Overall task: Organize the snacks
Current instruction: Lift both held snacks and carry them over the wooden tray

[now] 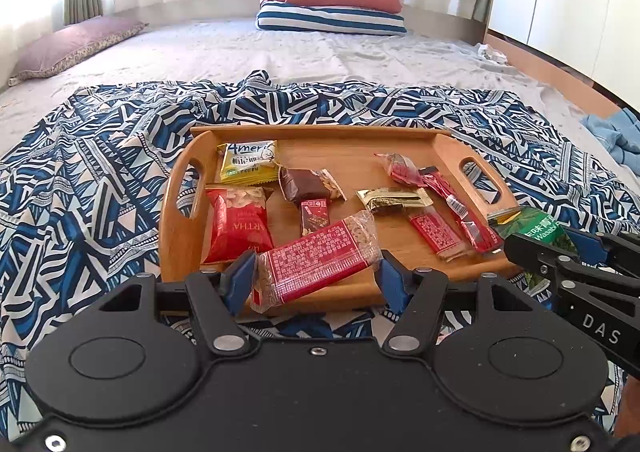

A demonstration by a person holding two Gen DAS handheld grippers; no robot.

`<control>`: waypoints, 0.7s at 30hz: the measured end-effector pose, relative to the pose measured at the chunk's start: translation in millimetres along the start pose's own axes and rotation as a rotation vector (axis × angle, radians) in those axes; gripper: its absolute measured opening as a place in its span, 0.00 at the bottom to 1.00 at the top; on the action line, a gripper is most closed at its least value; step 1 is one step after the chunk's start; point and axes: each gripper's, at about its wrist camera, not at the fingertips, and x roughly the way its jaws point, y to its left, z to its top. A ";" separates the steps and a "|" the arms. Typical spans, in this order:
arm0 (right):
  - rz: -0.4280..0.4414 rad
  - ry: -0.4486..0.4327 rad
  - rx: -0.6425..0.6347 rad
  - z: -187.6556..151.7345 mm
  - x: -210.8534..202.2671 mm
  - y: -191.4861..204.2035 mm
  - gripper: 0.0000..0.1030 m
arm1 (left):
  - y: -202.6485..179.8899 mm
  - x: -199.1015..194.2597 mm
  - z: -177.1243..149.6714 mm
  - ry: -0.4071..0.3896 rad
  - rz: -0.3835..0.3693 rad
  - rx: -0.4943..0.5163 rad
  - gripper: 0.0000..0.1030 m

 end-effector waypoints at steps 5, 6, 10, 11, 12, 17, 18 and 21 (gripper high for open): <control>0.008 0.024 0.018 2.2 14.0 -1.3 0.40 | -2.3 13.3 1.4 0.021 -0.006 0.001 0.60; 0.010 0.027 0.017 2.8 16.7 -1.5 0.40 | -2.5 16.0 2.1 0.025 -0.008 0.000 0.60; 0.017 0.033 0.010 9.3 27.9 -3.8 0.40 | -2.7 27.0 13.3 0.020 -0.014 0.006 0.60; 0.021 0.033 0.013 12.7 31.0 -5.9 0.40 | -2.1 29.3 18.8 0.016 -0.014 0.007 0.60; 0.021 0.033 0.018 16.4 34.2 -8.1 0.40 | -0.9 31.2 24.6 0.010 -0.015 0.007 0.60; 0.036 0.036 0.046 40.0 53.1 -23.2 0.40 | 5.1 42.1 58.8 -0.016 -0.037 -0.009 0.60; 0.038 0.038 0.051 44.9 58.0 -25.9 0.40 | 6.1 45.9 64.6 -0.016 -0.044 -0.015 0.60; 0.042 0.050 0.075 57.6 73.8 -33.8 0.40 | 7.2 61.6 80.8 0.001 -0.059 -0.030 0.60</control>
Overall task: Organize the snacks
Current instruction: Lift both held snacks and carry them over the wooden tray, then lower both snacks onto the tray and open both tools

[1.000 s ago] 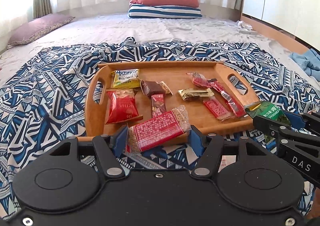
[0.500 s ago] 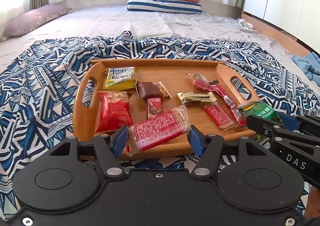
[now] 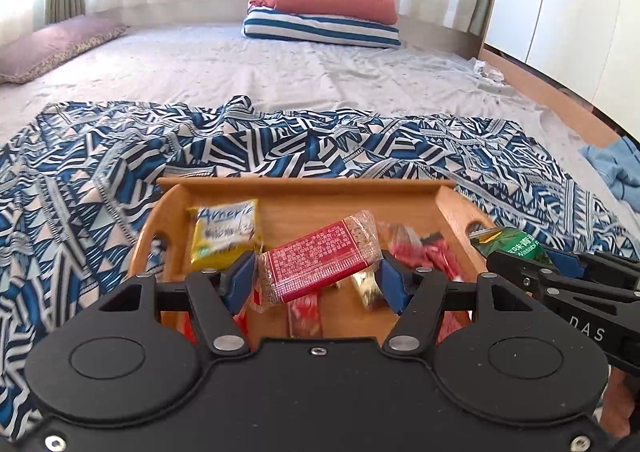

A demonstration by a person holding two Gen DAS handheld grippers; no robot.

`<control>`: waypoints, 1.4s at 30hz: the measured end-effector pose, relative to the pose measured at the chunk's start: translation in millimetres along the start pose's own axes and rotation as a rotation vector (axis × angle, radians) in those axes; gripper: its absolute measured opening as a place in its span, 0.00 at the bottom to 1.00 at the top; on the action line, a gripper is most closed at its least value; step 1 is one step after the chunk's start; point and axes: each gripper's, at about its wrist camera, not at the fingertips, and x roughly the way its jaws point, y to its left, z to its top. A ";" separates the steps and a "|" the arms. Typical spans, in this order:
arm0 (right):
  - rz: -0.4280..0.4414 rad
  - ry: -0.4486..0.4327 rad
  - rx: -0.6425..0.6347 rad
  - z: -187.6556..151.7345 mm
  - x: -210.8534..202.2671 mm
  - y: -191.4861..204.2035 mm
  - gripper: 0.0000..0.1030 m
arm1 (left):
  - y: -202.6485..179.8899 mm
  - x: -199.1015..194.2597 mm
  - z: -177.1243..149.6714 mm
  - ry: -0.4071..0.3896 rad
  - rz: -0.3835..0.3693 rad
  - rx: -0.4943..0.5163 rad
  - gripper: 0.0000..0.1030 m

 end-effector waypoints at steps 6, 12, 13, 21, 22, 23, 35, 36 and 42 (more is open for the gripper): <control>0.018 0.040 0.088 20.0 33.9 -19.8 0.40 | -2.1 37.0 15.6 0.041 0.014 -0.021 0.60; 0.001 0.096 0.119 31.5 71.1 -33.6 0.40 | -8.6 74.0 24.1 0.084 0.033 -0.015 0.60; 0.000 0.104 0.128 33.1 76.5 -35.8 0.40 | -9.1 80.2 25.1 0.091 0.037 -0.017 0.60; -0.019 0.142 0.161 42.8 112.7 -43.7 0.40 | -12.7 114.9 28.7 0.126 0.052 -0.015 0.60; -0.020 0.147 0.159 42.9 116.5 -43.6 0.40 | -13.2 117.7 29.1 0.128 0.054 -0.012 0.60; -0.021 0.152 0.158 42.5 120.2 -43.4 0.40 | -13.3 120.4 29.2 0.131 0.055 -0.012 0.60; -0.034 0.176 0.151 34.9 141.7 -42.7 0.40 | -12.2 141.0 26.0 0.147 0.069 -0.014 0.60; -0.036 0.178 0.150 34.1 142.8 -42.8 0.40 | -12.5 141.6 26.2 0.148 0.071 -0.014 0.60; -0.040 0.182 0.155 30.1 146.7 -44.8 0.41 | -14.8 144.9 27.2 0.147 0.090 -0.008 0.60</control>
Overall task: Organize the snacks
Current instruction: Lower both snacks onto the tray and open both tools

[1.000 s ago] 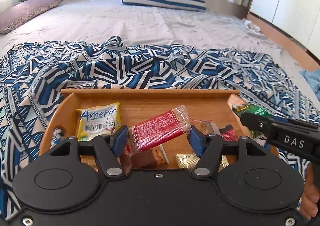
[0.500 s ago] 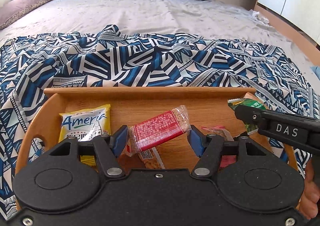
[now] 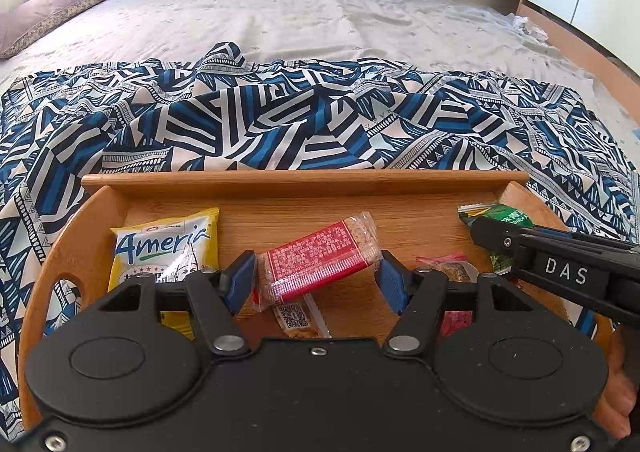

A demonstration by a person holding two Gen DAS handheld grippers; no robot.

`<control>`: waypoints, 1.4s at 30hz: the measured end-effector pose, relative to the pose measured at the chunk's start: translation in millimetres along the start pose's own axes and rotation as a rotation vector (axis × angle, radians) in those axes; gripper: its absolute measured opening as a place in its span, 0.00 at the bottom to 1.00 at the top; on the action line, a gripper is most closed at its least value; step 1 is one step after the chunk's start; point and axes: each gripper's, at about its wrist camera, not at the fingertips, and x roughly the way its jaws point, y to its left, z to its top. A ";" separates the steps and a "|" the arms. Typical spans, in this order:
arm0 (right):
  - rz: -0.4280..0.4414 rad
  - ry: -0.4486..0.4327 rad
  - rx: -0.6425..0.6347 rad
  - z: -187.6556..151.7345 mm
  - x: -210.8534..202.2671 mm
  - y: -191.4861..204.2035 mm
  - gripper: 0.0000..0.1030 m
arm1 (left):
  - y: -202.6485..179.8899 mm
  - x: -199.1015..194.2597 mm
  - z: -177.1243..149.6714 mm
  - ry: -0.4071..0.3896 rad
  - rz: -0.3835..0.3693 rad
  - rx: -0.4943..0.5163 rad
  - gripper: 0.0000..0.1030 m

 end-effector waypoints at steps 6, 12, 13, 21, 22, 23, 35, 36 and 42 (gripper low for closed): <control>0.000 0.002 0.007 -1.8 1.9 -3.0 0.40 | -1.7 2.0 0.5 -0.003 0.019 0.010 0.60; 0.005 0.000 -0.012 -5.0 1.8 0.0 0.43 | -6.1 2.8 -1.6 -0.003 0.052 0.039 0.61; 0.008 -0.002 -0.010 -5.4 1.2 0.2 0.46 | -6.6 2.6 -2.1 -0.002 0.057 0.043 0.61; 0.031 -0.026 0.012 -5.0 -11.4 1.4 0.63 | -1.3 -9.0 -5.7 -0.012 0.053 0.024 0.76; 0.032 -0.031 0.014 -4.8 -14.7 1.4 0.66 | -1.5 -12.8 -6.6 -0.022 0.054 0.031 0.77; 0.031 -0.037 0.015 -4.8 -18.5 1.9 0.68 | -1.8 -17.2 -7.7 -0.034 0.058 0.038 0.81; 0.050 -0.107 -0.032 -16.2 -84.3 12.5 0.80 | 3.0 -91.9 -25.3 -0.127 0.057 0.068 0.88; 0.051 -0.112 -0.039 -17.7 -91.3 13.9 0.80 | 4.1 -99.7 -28.0 -0.132 0.054 0.071 0.89; 0.060 -0.145 -0.083 -30.6 -135.3 23.2 0.82 | 13.4 -148.9 -49.7 -0.163 0.057 0.081 0.90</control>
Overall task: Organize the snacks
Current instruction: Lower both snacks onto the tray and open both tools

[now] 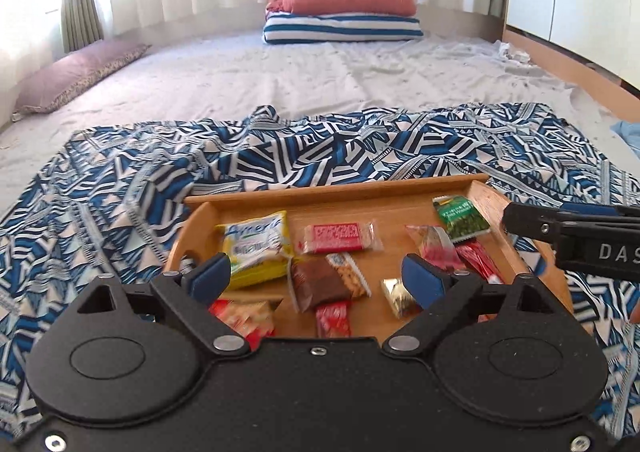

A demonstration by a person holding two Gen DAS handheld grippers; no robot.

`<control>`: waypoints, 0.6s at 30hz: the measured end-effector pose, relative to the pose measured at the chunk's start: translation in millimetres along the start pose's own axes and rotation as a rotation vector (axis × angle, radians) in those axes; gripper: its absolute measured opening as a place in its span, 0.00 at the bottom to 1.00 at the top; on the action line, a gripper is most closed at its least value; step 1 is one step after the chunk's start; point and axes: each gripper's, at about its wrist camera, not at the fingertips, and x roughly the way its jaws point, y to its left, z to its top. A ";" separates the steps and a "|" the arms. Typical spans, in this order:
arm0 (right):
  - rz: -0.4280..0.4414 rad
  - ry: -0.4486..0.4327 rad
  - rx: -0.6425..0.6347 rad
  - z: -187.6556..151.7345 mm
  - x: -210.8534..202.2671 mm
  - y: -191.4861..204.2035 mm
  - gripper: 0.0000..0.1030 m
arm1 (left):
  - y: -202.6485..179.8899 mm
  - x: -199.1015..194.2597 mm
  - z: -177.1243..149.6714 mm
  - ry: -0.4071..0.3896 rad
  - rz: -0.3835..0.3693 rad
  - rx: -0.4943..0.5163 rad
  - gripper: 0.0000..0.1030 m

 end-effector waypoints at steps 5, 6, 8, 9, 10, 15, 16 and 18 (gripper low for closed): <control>0.019 -0.029 -0.010 -15.0 -38.7 8.1 0.84 | 9.9 -41.7 -17.9 -0.022 -0.006 -0.016 0.91; 0.026 -0.031 -0.016 -19.1 -45.1 10.0 0.84 | 11.2 -49.8 -22.3 -0.028 -0.011 -0.018 0.93; 0.029 -0.040 -0.040 -28.1 -57.9 15.8 0.84 | 13.3 -64.7 -31.9 -0.033 -0.022 -0.015 0.94; 0.026 -0.046 -0.055 -32.3 -63.3 18.7 0.84 | 13.2 -71.4 -36.1 -0.034 -0.029 -0.010 0.94; 0.023 -0.050 -0.069 -36.7 -68.7 21.5 0.85 | 13.3 -78.2 -40.5 -0.036 -0.036 -0.005 0.94; 0.022 -0.056 -0.133 -53.5 -90.5 35.4 0.85 | 14.9 -107.3 -58.7 -0.044 -0.067 -0.019 0.95; 0.023 -0.059 -0.144 -56.6 -94.5 38.0 0.85 | 15.7 -111.8 -62.1 -0.044 -0.072 -0.025 0.95; 0.025 -0.064 -0.166 -62.5 -102.4 43.6 0.86 | 17.6 -119.1 -69.0 -0.042 -0.078 -0.036 0.95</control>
